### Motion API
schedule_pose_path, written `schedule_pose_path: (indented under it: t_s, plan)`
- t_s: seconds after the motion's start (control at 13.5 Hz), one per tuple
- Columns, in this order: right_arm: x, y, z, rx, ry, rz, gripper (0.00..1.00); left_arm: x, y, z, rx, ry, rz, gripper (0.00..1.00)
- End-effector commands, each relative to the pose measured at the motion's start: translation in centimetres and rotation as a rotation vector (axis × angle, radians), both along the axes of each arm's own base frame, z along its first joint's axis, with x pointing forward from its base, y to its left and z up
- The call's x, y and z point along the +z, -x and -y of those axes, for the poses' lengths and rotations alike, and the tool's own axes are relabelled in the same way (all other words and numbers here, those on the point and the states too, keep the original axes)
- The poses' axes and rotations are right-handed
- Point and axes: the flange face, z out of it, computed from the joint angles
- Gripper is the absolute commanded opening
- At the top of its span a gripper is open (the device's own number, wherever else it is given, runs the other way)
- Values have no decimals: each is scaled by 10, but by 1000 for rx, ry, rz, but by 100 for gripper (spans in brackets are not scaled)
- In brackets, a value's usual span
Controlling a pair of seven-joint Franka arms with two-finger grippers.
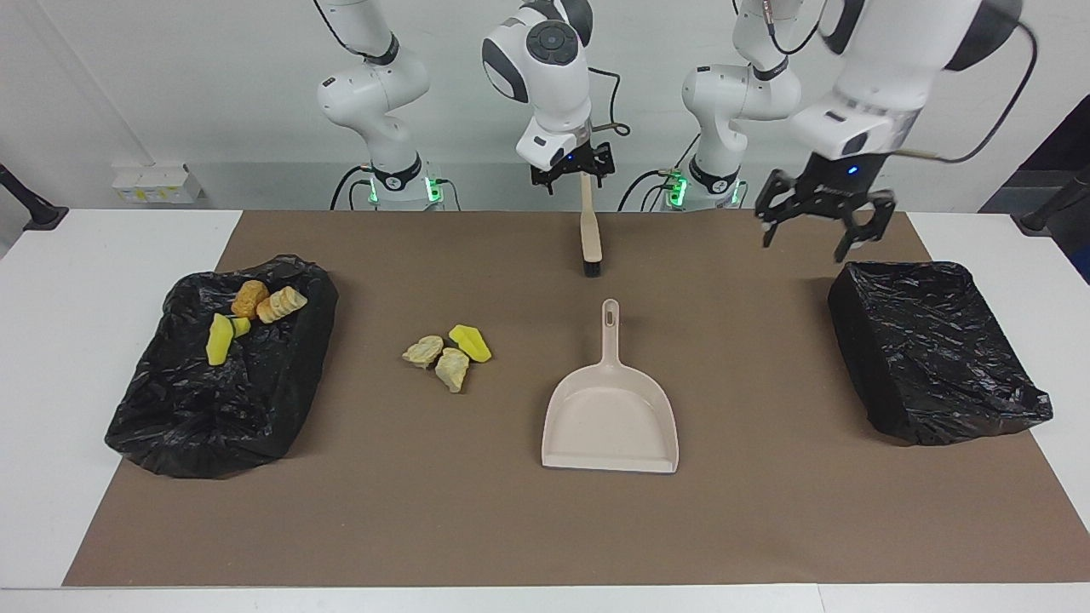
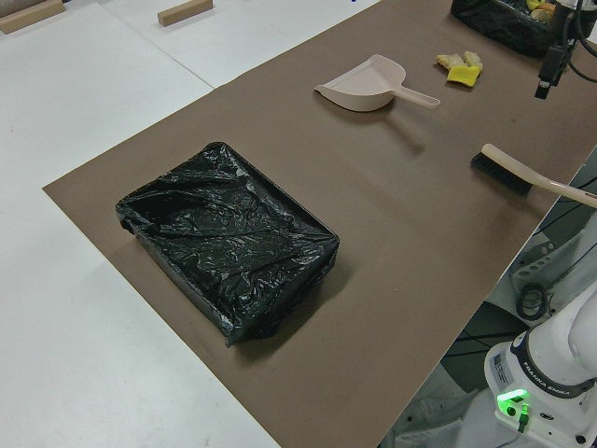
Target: Sweep and dump trash in bin
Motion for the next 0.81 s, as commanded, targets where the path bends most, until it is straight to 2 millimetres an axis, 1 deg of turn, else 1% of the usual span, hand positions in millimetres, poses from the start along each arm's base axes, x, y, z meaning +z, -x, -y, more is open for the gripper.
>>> schedule_pose_path:
  t_s: [0.0, 0.07, 0.15, 0.22, 0.3, 0.44, 0.52, 0.59, 0.67, 0.74]
  plan:
    - [-28, 39, 2, -57, 2, -1, 100, -46, 4, 36, -46, -2, 10, 100]
    - [-43, 58, -8, -43, 3, 8, 100, -63, 10, 54, -32, 0, -1, 100]
    - [-58, 70, -16, -55, 9, 13, 100, -85, 11, 73, -6, 3, -11, 100]
    - [-69, 78, -21, -54, 16, 11, 100, -96, 12, 85, 14, 13, -3, 100]
    - [-84, 81, -28, -52, 18, 16, 100, -111, 16, 95, 25, 10, -18, 100]
    - [-109, 86, -44, -76, 8, 34, 100, -148, 22, 132, 33, 2, -55, 100]
    - [-121, 87, -49, -76, 5, 41, 100, -164, 25, 147, 75, 16, -50, 100]
    - [-124, 89, -51, -80, 7, 40, 100, -177, 27, 150, 99, 22, -46, 100]
    - [-125, 89, -50, -79, 13, 35, 100, -189, 32, 158, 94, 8, -45, 100]
    - [-125, 89, -50, -80, 16, 32, 100, -209, 35, 171, 117, -10, -58, 100]
